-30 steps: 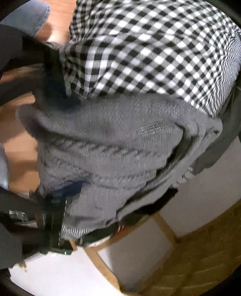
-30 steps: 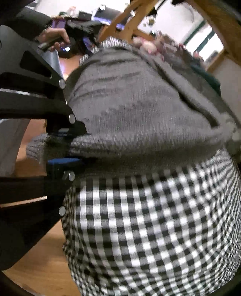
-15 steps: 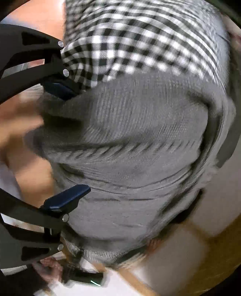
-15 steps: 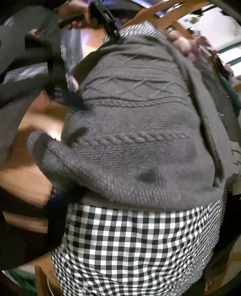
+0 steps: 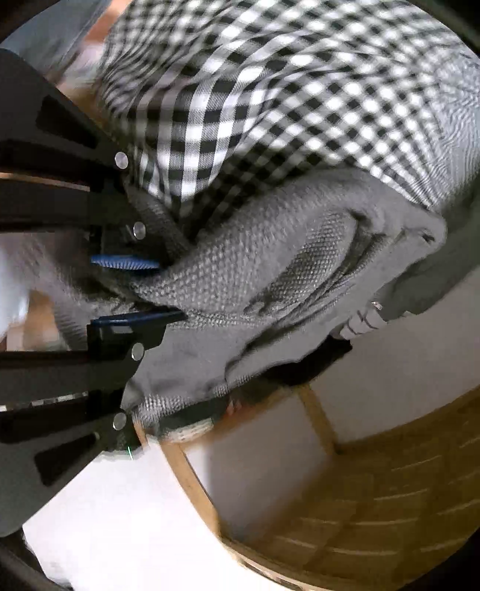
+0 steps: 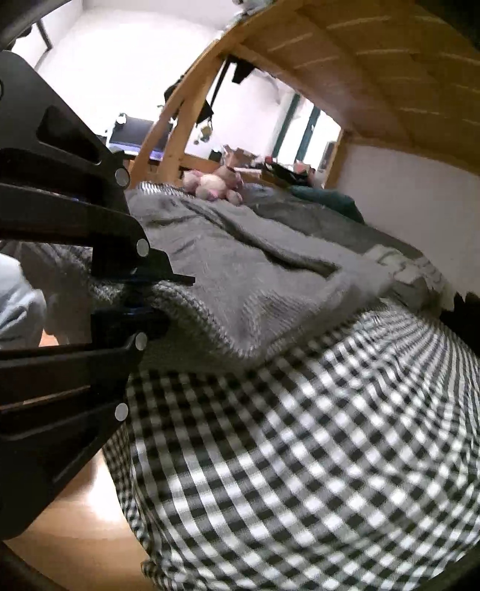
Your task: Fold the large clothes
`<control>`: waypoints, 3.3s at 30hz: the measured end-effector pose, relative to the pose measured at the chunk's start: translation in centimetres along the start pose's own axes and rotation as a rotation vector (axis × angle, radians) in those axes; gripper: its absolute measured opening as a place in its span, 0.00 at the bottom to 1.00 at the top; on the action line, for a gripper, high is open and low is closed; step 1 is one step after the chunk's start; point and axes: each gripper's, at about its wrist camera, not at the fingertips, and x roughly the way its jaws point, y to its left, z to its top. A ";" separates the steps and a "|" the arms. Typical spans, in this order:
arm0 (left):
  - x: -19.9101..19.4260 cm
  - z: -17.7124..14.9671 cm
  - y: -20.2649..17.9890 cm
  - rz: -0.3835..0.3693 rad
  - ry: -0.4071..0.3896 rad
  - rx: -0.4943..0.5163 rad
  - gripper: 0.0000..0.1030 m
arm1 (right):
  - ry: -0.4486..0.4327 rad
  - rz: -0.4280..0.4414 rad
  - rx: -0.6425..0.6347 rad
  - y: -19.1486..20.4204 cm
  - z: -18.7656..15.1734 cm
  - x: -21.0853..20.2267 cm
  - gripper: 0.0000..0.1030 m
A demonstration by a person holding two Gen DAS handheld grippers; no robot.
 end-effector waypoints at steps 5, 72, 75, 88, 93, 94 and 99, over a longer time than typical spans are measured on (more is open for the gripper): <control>-0.9 -0.2 -1.7 0.070 0.107 0.051 0.20 | 0.011 0.010 -0.030 0.7 1.0 0.1 0.09; -3.9 3.3 1.8 0.101 0.046 0.003 0.06 | 0.114 0.192 0.081 -0.5 2.7 -0.9 0.11; -5.7 6.1 1.8 0.068 0.020 -0.012 0.06 | 0.099 0.261 0.099 0.4 4.0 -1.4 0.11; -6.1 16.8 -2.1 0.004 -0.091 0.084 0.06 | 0.098 0.381 0.062 8.0 15.3 3.1 0.11; -3.4 20.9 -4.9 -0.034 -0.075 0.141 0.06 | 0.119 0.373 0.016 11.5 20.3 6.0 0.11; -3.4 21.8 -5.2 -0.037 -0.071 0.143 0.06 | 0.122 0.360 0.018 12.1 21.5 6.7 0.11; -1.2 28.3 -2.2 0.010 -0.022 0.022 0.06 | 0.156 0.213 0.118 12.6 27.1 11.8 0.11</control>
